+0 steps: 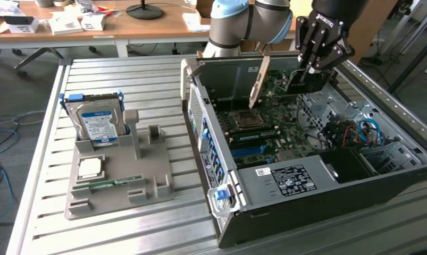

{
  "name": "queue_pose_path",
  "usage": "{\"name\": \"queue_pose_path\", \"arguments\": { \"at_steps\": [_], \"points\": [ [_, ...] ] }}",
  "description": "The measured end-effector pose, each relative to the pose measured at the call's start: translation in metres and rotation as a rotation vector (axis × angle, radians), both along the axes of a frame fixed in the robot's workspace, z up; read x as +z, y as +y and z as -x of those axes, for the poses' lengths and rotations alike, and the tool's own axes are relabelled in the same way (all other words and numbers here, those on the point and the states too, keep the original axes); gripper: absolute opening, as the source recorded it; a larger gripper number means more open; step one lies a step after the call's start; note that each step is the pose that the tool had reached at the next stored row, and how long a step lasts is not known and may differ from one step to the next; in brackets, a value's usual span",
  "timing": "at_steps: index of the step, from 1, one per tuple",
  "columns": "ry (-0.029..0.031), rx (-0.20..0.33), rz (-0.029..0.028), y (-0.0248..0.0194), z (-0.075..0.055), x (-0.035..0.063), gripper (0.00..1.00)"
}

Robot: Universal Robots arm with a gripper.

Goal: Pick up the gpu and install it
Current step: 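Insert the gpu into the slot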

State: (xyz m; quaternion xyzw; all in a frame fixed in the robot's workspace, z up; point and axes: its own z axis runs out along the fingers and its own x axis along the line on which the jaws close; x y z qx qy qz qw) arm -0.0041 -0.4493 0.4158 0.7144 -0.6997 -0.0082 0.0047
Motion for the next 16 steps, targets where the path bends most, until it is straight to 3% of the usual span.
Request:
{"name": "queue_pose_path", "arguments": {
  "at_steps": [7, 16],
  "points": [
    [-0.0078, 0.015, 0.0001, 0.0001, 0.007, -0.0109, 0.26],
    [-0.0082, 0.025, 0.0002, 0.0001, 0.015, -0.0219, 0.26]
  ]
}}
